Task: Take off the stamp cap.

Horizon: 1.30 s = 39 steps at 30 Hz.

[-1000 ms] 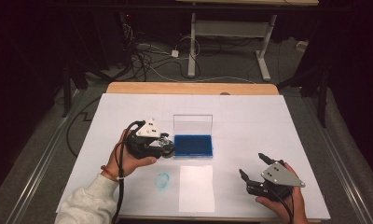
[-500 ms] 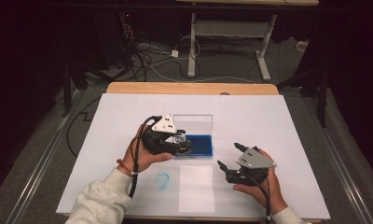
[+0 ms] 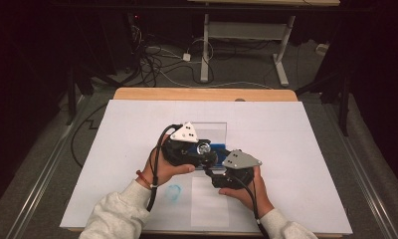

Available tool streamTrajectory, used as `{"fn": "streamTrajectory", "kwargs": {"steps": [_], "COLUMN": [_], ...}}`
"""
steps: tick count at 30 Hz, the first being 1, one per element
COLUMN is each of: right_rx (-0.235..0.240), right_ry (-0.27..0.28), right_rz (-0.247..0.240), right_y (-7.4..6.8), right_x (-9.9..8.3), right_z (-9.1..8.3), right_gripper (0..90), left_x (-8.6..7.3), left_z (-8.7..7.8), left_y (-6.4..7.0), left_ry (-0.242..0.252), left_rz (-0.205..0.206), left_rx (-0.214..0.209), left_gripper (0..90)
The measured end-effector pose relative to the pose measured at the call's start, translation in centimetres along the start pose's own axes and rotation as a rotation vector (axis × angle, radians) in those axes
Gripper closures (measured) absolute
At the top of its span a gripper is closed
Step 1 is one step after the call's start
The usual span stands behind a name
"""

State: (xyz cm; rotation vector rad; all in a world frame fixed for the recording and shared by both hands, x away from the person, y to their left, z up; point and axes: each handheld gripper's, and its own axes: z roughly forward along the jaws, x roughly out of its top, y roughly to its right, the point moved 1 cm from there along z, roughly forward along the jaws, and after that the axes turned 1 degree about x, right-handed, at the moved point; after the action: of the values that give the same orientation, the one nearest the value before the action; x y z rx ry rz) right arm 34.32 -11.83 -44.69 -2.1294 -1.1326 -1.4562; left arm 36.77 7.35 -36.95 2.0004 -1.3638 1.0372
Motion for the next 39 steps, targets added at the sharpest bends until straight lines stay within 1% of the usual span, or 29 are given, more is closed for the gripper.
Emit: {"fn": "streamTrajectory", "kwargs": {"steps": [1, 2, 3, 4, 5, 6, 7, 9, 10, 13, 15, 16, 18, 21, 25, 28, 29, 30, 31, 34, 37, 39], "right_rx": [0.000, 0.006, 0.013, 0.021, 0.019, 0.036, 0.040, 0.039, 0.043, 0.028, 0.025, 0.021, 0.009, -0.003, -0.004, -0.002, 0.000, 0.013, 0.020, 0.029, 0.046, 0.065], "right_ry": [0.000, 0.012, 0.016, 0.016, 0.018, 0.023, 0.023, 0.028, 0.035, 0.048, 0.051, 0.062, 0.060, 0.052, 0.045, 0.029, 0.022, 0.013, 0.005, -0.001, -0.006, -0.009], "right_rz": [0.000, -0.008, -0.005, -0.019, -0.032, -0.036, -0.040, -0.041, -0.033, -0.008, 0.001, 0.010, -0.007, -0.009, -0.015, -0.029, -0.028, -0.022, -0.016, -0.016, -0.021, -0.013], "right_y": [0.0, -0.2, -0.3, -0.5, -0.7, -0.9, -1.0, -1.1, -1.1, -1.1, -1.1, -1.1, -1.1, -1.1, -1.2, -1.2, -1.2, -1.2, -1.2, -1.2, -1.1, -1.0], "right_x": [0.0, 0.1, 0.2, 0.3, 0.4, 0.5, 0.5, 0.5, 0.6, 0.6, 0.5, 0.4, 0.3, 0.2, 0.1, 0.2, 0.3, 0.3, 0.3, 0.2, 0.2, 0.2], "right_z": [0.0, 0.2, 0.2, 0.2, 0.1, 0.0, -0.1, -0.1, -0.2, -0.1, -0.1, -0.1, -0.2, -0.2, -0.2, -0.2, -0.3, -0.2, -0.2, -0.3, -0.4, -0.4], "right_gripper": [26.0, 29.2, 29.5, 29.2, 28.7, 28.6, 28.5, 28.2, 28.1, 30.6, 32.2, 34.0, 36.3, 37.3, 37.7, 38.1, 38.3, 38.4, 38.4, 38.4, 38.4, 38.6], "left_x": [-0.1, -0.1, -0.1, -0.1, -0.1, -0.1, -0.1, -0.1, -0.1, 0.0, 0.0, 0.0, 0.0, 0.0, -0.1, -0.1, -0.1, -0.1, -0.1, -0.1, -0.1, -0.2], "left_z": [-0.1, -0.3, -0.3, -0.3, -0.3, -0.3, -0.3, -0.3, -0.2, 0.2, 0.3, 0.5, 0.6, 0.7, 0.8, 0.8, 0.8, 0.9, 0.9, 0.9, 1.0, 1.1], "left_y": [0.1, 0.1, 0.1, 0.1, 0.1, 0.1, 0.2, 0.2, 0.3, 0.7, 0.8, 0.9, 0.9, 0.9, 0.9, 0.8, 0.9, 0.9, 0.9, 1.0, 1.0, 1.0], "left_ry": [0.009, 0.022, 0.022, 0.022, 0.022, 0.023, 0.025, 0.027, 0.031, 0.019, 0.017, 0.014, 0.012, 0.015, 0.010, 0.008, 0.010, 0.005, -0.001, -0.005, -0.004, -0.003], "left_rz": [-0.005, -0.012, -0.012, -0.013, -0.014, -0.012, -0.013, -0.012, -0.013, 0.005, 0.008, 0.011, 0.011, 0.001, 0.000, -0.003, -0.009, -0.010, -0.005, -0.006, -0.009, -0.017], "left_rx": [-0.003, 0.006, 0.006, 0.004, 0.006, 0.005, 0.010, 0.013, 0.005, -0.005, -0.007, -0.011, -0.009, -0.010, -0.011, -0.016, -0.018, -0.020, -0.019, -0.025, -0.028, -0.037], "left_gripper": [54.5, 54.5, 54.5, 54.5, 54.5, 54.5, 54.5, 54.5, 54.5, 54.5, 54.5, 54.5, 54.5, 54.5, 54.5, 54.5, 54.5, 54.5, 54.5, 54.5, 54.4, 54.5]}}
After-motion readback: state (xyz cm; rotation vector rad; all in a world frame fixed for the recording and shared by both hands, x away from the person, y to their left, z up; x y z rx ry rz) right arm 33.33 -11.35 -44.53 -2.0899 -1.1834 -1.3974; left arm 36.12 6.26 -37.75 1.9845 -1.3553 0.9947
